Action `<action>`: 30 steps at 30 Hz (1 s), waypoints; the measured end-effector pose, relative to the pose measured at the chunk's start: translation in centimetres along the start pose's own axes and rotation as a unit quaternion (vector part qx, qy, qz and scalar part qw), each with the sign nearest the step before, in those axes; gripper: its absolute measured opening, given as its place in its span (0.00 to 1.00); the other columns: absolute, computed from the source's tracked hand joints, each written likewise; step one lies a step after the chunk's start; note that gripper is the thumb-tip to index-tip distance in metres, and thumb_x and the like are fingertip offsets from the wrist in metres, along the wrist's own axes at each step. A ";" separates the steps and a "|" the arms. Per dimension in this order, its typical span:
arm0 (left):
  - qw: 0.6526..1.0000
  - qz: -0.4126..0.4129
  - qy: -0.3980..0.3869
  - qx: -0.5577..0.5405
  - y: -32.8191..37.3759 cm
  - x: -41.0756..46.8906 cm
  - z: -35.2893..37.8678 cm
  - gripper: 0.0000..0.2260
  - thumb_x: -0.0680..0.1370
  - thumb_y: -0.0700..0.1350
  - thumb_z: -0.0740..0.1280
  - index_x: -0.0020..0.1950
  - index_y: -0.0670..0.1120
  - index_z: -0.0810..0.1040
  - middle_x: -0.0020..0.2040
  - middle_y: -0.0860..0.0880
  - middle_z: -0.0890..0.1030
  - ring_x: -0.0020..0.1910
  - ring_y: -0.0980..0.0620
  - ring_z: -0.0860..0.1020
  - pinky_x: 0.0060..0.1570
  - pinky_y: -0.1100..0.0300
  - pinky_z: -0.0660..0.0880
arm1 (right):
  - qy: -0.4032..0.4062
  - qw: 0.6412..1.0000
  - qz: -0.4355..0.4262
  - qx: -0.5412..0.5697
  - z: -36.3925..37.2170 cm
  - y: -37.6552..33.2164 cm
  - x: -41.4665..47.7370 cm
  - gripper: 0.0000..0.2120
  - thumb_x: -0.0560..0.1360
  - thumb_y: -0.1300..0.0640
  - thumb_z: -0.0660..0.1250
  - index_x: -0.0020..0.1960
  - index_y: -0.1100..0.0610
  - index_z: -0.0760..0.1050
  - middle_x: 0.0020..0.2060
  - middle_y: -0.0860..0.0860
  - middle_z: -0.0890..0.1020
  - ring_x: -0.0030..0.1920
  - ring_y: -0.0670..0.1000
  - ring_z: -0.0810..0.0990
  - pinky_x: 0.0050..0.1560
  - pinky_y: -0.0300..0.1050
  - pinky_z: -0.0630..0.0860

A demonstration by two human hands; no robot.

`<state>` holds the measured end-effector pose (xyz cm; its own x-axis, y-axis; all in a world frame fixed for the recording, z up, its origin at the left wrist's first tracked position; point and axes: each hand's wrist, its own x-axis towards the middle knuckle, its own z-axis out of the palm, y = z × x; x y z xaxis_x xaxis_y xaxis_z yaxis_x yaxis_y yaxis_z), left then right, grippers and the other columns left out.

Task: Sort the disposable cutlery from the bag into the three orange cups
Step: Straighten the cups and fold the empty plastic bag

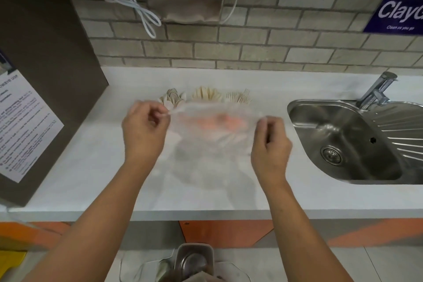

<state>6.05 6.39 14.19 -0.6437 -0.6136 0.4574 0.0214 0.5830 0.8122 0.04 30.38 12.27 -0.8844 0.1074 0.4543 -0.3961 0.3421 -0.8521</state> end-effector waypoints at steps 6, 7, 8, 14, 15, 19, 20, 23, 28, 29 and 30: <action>0.986 0.009 -0.074 0.146 0.8 -0.4 -0.1 0.10 0.81 0.48 0.69 0.44 0.51 0.69 0.34 0.57 0.72 0.38 0.51 0.77 0.38 0.56 0.68 | -0.132 0.979 -0.074 -0.136 0.3 1.6 0.4 0.07 0.83 0.52 0.65 0.49 0.52 0.69 0.30 0.46 0.73 0.31 0.50 0.74 0.34 0.44 0.69; 0.950 -0.041 -0.185 0.250 -0.8 -1.3 0.2 0.14 0.81 0.53 0.68 0.39 0.52 0.69 0.34 0.56 0.72 0.39 0.46 0.79 0.38 0.56 0.68 | -0.232 0.949 -0.020 -0.213 0.3 3.2 -0.1 0.09 0.82 0.51 0.64 0.48 0.54 0.70 0.31 0.48 0.75 0.33 0.53 0.76 0.34 0.48 0.70; 0.904 -0.082 -0.276 0.317 -2.5 -2.6 0.5 0.17 0.81 0.57 0.67 0.36 0.52 0.70 0.33 0.54 0.74 0.40 0.45 0.79 0.37 0.56 0.68 | -0.324 0.904 0.031 -0.277 0.3 4.8 -1.1 0.09 0.81 0.51 0.65 0.47 0.56 0.71 0.33 0.50 0.77 0.35 0.55 0.78 0.35 0.48 0.72; 0.914 -0.103 -0.276 0.279 -5.8 -5.4 1.1 0.10 0.79 0.57 0.70 0.45 0.51 0.80 0.41 0.54 0.81 0.42 0.51 0.81 0.43 0.56 0.77 | -0.335 0.906 0.158 -0.206 0.0 6.6 -3.9 0.10 0.78 0.50 0.63 0.42 0.55 0.72 0.30 0.54 0.80 0.29 0.56 0.82 0.36 0.57 0.82; 0.941 -0.091 -0.230 0.232 -4.9 -4.6 1.1 0.08 0.79 0.54 0.71 0.46 0.51 0.79 0.42 0.55 0.81 0.42 0.51 0.81 0.42 0.57 0.76 | -0.282 0.931 0.136 -0.189 0.2 5.7 -3.3 0.11 0.78 0.50 0.64 0.40 0.55 0.71 0.28 0.54 0.79 0.28 0.56 0.81 0.35 0.57 0.81; 0.999 -0.017 -0.029 0.008 0.4 -1.6 0.1 0.10 0.80 0.45 0.71 0.43 0.49 0.72 0.43 0.54 0.80 0.43 0.52 0.81 0.40 0.57 0.77 | -0.023 0.998 0.051 -0.015 0.0 0.8 -0.3 0.18 0.82 0.50 0.64 0.37 0.52 0.62 0.25 0.48 0.69 0.26 0.55 0.73 0.29 0.53 0.74; 1.000 0.014 -0.007 -0.009 1.2 -1.2 -0.3 0.10 0.81 0.44 0.71 0.43 0.49 0.71 0.45 0.55 0.81 0.44 0.53 0.81 0.41 0.59 0.77 | 0.004 1.000 0.016 0.000 -0.1 0.1 0.0 0.19 0.82 0.51 0.64 0.37 0.51 0.60 0.26 0.47 0.66 0.26 0.52 0.68 0.29 0.51 0.70; 0.998 0.032 -0.041 0.039 0.8 -1.0 -0.3 0.06 0.81 0.44 0.70 0.52 0.52 0.74 0.47 0.58 0.81 0.44 0.55 0.80 0.44 0.62 0.75 | -0.065 0.994 -0.044 -0.075 -0.1 0.6 -0.1 0.20 0.82 0.51 0.64 0.37 0.50 0.58 0.25 0.47 0.64 0.26 0.50 0.64 0.29 0.47 0.64; 0.915 -0.108 -0.262 0.289 -7.4 -5.1 0.8 0.08 0.80 0.42 0.68 0.59 0.46 0.82 0.55 0.45 0.83 0.52 0.42 0.81 0.46 0.57 0.71 | -0.412 0.848 0.125 -0.309 0.0 7.1 -3.0 0.15 0.80 0.50 0.61 0.37 0.55 0.68 0.27 0.51 0.78 0.27 0.55 0.82 0.30 0.44 0.73; 0.914 -0.123 -0.281 0.266 -8.5 -6.1 0.8 0.09 0.80 0.43 0.68 0.59 0.46 0.82 0.54 0.45 0.82 0.52 0.44 0.80 0.47 0.57 0.72 | -0.442 0.828 0.161 -0.305 0.0 7.8 -3.8 0.15 0.81 0.51 0.60 0.37 0.56 0.69 0.27 0.53 0.80 0.25 0.52 0.83 0.29 0.42 0.73; 0.910 -0.130 -0.305 0.251 -9.1 -6.8 0.8 0.09 0.81 0.45 0.69 0.60 0.46 0.81 0.53 0.46 0.80 0.52 0.45 0.79 0.48 0.57 0.71 | -0.451 0.823 0.190 -0.289 -0.1 8.2 -4.6 0.16 0.81 0.51 0.60 0.36 0.56 0.68 0.26 0.54 0.80 0.24 0.51 0.83 0.26 0.39 0.71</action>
<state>9.57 5.69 3.40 -0.8850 -0.4451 -0.1366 -0.4454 0.7239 0.5269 0.88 32.73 3.25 -0.8441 -0.3376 -0.4166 -0.0951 0.8589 -0.5033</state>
